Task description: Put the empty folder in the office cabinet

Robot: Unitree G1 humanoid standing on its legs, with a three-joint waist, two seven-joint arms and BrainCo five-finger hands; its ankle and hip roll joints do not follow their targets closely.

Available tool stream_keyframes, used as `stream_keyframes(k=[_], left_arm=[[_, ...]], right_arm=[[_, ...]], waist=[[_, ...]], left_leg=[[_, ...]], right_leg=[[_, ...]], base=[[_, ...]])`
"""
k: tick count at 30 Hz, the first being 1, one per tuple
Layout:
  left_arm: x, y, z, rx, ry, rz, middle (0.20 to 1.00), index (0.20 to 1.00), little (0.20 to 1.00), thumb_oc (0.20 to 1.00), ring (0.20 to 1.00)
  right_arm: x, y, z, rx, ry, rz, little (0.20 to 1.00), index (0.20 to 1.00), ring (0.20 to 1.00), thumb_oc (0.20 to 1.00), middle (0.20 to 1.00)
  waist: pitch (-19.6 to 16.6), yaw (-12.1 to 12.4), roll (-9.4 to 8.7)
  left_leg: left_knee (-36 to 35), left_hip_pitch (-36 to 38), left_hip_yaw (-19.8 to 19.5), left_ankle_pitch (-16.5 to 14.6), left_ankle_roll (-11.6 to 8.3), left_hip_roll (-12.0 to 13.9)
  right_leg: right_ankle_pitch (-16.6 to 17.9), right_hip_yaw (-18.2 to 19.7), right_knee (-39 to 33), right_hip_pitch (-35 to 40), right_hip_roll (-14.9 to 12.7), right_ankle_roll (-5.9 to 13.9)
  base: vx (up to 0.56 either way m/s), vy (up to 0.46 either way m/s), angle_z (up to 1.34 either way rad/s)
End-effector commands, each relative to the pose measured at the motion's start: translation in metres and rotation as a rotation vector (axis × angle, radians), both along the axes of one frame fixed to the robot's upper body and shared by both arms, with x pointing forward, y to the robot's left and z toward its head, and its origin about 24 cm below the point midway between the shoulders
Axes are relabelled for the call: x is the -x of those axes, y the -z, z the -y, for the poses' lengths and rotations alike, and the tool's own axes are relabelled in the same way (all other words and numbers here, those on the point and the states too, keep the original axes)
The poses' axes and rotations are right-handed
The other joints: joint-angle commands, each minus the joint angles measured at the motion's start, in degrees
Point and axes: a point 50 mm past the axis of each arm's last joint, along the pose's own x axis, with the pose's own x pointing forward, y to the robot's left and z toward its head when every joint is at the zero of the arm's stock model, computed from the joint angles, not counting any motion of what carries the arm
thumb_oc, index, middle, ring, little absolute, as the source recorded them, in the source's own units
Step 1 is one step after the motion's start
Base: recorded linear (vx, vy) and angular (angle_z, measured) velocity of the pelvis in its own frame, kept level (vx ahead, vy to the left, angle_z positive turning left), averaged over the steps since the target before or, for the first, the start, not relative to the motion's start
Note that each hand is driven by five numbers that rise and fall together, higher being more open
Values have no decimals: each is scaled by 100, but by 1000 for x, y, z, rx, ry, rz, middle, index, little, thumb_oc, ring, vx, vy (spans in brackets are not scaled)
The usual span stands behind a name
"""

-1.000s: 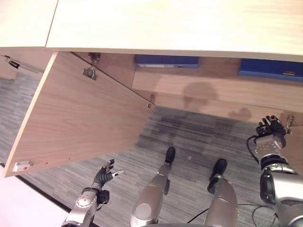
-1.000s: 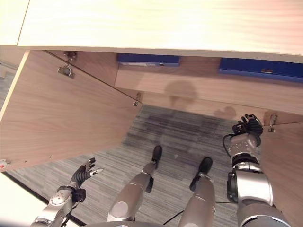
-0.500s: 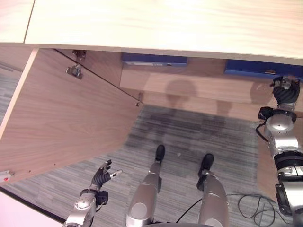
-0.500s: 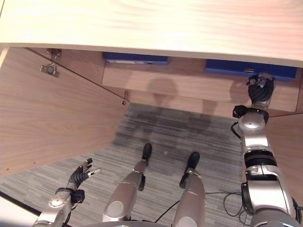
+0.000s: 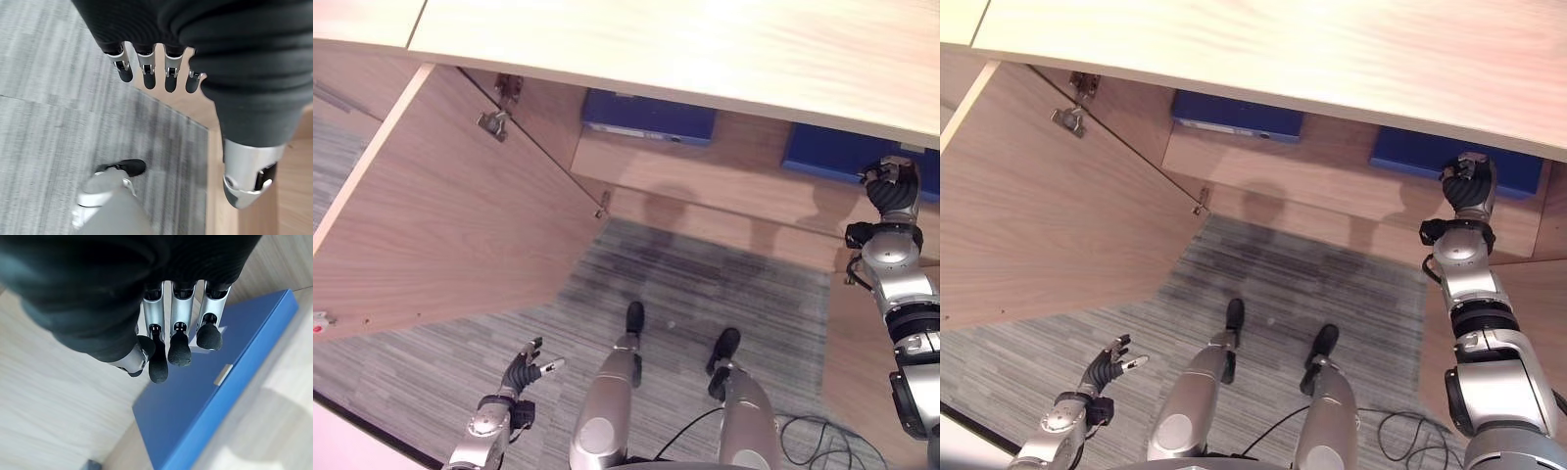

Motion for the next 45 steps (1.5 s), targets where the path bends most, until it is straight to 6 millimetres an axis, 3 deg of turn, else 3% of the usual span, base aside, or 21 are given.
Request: stream_keyframes(k=[1, 5, 6, 7, 8, 11, 14, 16, 21, 23, 32, 40, 45], left_arm=[[12, 3, -8, -62, 16, -30, 1000, 1000, 1000, 1000, 1000], [10, 1, -15, -73, -5, -31, 1000, 1000, 1000, 1000, 1000], [8, -1, -19, -87, -7, -29, 1000, 1000, 1000, 1000, 1000], [6, -4, -23, -94, -19, -17, 1000, 1000, 1000, 1000, 1000], [3, -9, -30, -108, -40, 3, 1000, 1000, 1000, 1000, 1000], [0, -10, -25, -99, -37, 22, 1000, 1000, 1000, 1000, 1000], [-12, -14, -22, -100, -21, 48, 1000, 1000, 1000, 1000, 1000], [-11, -12, -19, -83, -21, 49, 1000, 1000, 1000, 1000, 1000], [-6, -5, -8, -31, -44, 39, 1000, 1000, 1000, 1000, 1000], [3, 3, 4, -29, 27, -2, 1000, 1000, 1000, 1000, 1000], [7, 7, 17, 2, 66, -21, 1000, 1000, 1000, 1000, 1000], [6, 7, 16, 3, 52, -19, 1000, 1000, 1000, 1000, 1000], [2, 3, 22, 22, 83, 3, 1000, 1000, 1000, 1000, 1000]], right_arm=[[5, -2, 8, -30, 13, 22, 200, 200, 200, 200, 200], [6, 21, 7, -77, 40, -55, 200, 200, 200, 200, 200], [7, 27, 9, -96, 56, -74, 200, 200, 200, 200, 200], [2, 23, 6, -104, 50, -72, 200, 200, 200, 200, 200], [-5, 15, 6, -134, 52, -67, 200, 200, 200, 200, 200], [-8, 10, 9, -147, 63, -72, 200, 200, 200, 200, 200], [-6, 8, 16, -128, 76, -98, 200, 200, 200, 200, 200], [0, 15, 22, -139, 102, -109, 200, 200, 200, 200, 200], [11, 18, 38, -145, 151, -140, 200, 200, 200, 200, 200], [13, 17, 43, -136, 168, -152, 200, 200, 200, 200, 200], [29, 25, 63, -182, 260, -175, 200, 200, 200, 200, 200], [32, 18, 69, -170, 281, -176, 200, 200, 200, 200, 200], [34, -1, 79, -146, 314, -145, 200, 200, 200, 200, 200]], waist=[[-176, 157, -123], [-124, 199, -211], [-100, 208, -229], [1, 189, -230], [100, 149, -4], [240, 152, 154], [261, 30, 71], [161, 39, 23], [-22, 76, 142], [-71, 58, 198], [-156, 97, 352], [-140, 105, 462], [-75, 129, 622]], left_leg=[[-211, -205, -149, 151, -366, 201], [-207, -38, -189, -26, -224, 61], [-188, 32, -196, -114, -169, 29], [-175, 107, -171, -163, -83, -13], [-199, 259, -210, -265, -35, 157], [-191, 353, -170, -269, -19, 138], [-117, 357, -286, -362, -192, -31], [17, 152, -355, -404, -241, -228], [-258, 171, -429, -233, -277, -188], [-461, 242, -457, -153, -325, -134], [-873, 374, -591, 58, -433, -5], [-913, 419, -670, 75, -476, 83], [-920, 374, -731, 124, -519, 140]], right_leg=[[-572, 91, -101, 911, -88, 571], [-480, 63, 148, 1048, -247, 740], [-321, 86, 360, 982, -296, 865], [70, 197, 847, 699, -402, 997], [310, 379, 1651, 188, -383, 1134], [251, 528, 1445, 24, -399, 1134], [208, 600, -74, 202, -623, 973], [295, 639, -697, 446, -661, 929], [453, 590, -771, 514, -619, 915], [425, 598, -861, 560, -575, 907], [273, 450, -842, 616, -464, 861], [93, 439, -537, 480, -447, 812], [-67, 424, -226, 281, -458, 785]], base=[[56, 51, -4], [85, 63, 2], [12, 102, 3], [57, 157, 4], [-22, 169, 2], [9, 85, -11], [118, -117, -7], [48, -95, 18], [54, -64, 24], [57, -62, -12], [26, -57, 8], [13, -43, 2], [3, -36, 7]])
